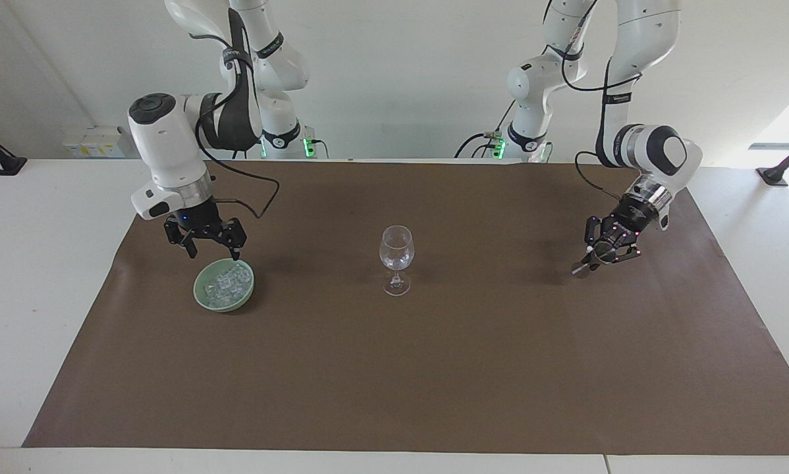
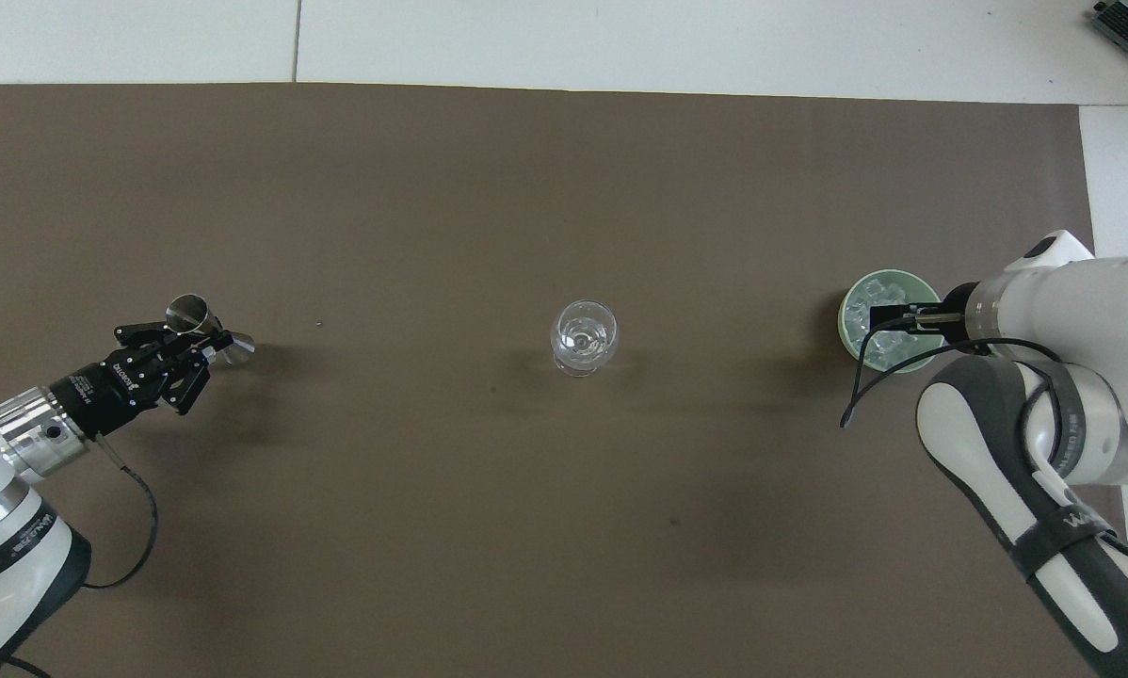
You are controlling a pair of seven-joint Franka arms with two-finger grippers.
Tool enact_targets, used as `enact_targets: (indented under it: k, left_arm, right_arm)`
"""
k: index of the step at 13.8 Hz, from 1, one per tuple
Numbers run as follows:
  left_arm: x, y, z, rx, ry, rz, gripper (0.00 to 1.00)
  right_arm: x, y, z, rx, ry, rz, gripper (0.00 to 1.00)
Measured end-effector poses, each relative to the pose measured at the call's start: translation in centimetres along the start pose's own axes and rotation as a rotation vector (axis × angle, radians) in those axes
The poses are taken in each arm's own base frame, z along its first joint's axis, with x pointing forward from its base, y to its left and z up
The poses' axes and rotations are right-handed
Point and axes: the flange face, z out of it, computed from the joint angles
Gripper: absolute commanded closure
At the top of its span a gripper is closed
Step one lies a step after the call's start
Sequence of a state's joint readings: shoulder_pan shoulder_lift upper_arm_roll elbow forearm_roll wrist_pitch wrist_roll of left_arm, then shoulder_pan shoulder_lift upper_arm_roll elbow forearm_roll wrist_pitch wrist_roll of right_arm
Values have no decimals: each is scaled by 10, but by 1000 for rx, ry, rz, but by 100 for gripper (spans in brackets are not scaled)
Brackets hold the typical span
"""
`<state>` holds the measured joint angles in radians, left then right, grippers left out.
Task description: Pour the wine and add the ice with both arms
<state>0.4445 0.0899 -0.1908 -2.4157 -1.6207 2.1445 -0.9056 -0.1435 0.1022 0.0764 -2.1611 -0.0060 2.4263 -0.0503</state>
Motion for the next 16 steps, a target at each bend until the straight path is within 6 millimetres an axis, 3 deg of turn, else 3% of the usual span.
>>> enact_targets:
  k: [3,7,11,14,16]
  left_arm:
    - [9,3,-1,-2,2,45,100]
    - [25,9,-4,-2,-3,85,100]
    - [26,8,-3,4,-8,96,100]
    - [28,6,1,18,-14,111,100]
    - [30,5,4,27,-14,121,100]
  right_arm:
    - [0,7,18,2,-9,-20,21]
    - [-1,1,20,5,-14,-33,24]
    - [-3,0,23,5,-19,-43,28]
    - [-3,0,24,5,-19,-49,44]
    - [-4,1,25,6,-20,-57,47]
